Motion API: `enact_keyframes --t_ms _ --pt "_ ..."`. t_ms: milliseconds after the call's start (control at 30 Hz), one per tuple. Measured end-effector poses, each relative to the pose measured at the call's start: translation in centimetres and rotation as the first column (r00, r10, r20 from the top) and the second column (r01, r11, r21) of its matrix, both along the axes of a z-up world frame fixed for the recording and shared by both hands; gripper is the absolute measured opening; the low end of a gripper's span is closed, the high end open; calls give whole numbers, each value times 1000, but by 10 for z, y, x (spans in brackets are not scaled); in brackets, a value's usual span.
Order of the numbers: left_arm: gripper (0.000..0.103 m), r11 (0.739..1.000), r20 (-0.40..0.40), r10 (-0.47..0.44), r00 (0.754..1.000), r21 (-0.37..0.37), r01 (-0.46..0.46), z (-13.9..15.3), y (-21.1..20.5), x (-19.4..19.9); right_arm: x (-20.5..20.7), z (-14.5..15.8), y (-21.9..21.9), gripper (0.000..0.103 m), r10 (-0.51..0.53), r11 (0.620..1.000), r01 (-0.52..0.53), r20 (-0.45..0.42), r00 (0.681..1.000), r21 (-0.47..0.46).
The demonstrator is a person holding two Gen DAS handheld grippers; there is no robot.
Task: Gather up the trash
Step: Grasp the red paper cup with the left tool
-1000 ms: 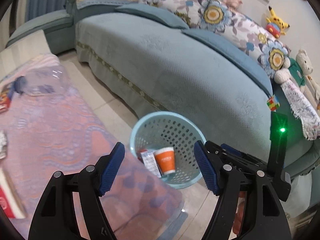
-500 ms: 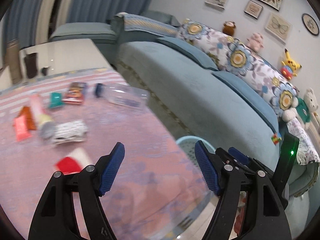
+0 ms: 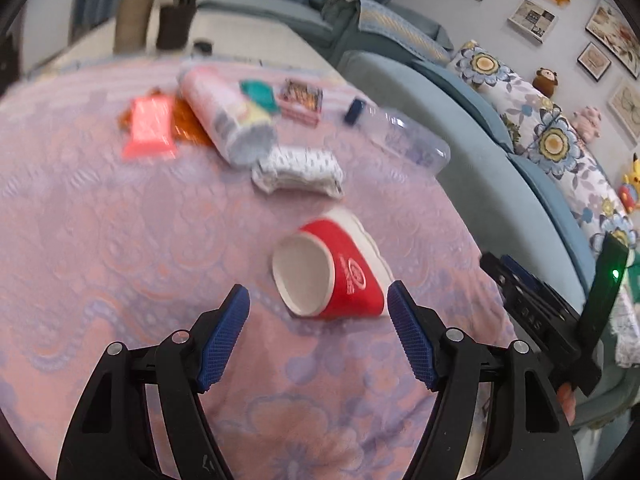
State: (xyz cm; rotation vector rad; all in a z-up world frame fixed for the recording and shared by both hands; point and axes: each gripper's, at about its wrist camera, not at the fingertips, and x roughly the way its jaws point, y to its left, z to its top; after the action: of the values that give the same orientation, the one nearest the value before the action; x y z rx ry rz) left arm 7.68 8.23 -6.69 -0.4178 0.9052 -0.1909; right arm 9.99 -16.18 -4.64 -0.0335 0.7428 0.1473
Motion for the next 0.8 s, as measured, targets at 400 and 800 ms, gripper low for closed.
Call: enact_keyframes --t_ms 400,800 --pt "67 963 38 -248 968 -95 251 2 -47 -16 5 -22 -8 42 -4 1000 5 -49 999 10" --pt "74 970 -12 -175 984 170 175 -4 -56 23 19 1 -13 42 54 996 -53 -12 998 77"
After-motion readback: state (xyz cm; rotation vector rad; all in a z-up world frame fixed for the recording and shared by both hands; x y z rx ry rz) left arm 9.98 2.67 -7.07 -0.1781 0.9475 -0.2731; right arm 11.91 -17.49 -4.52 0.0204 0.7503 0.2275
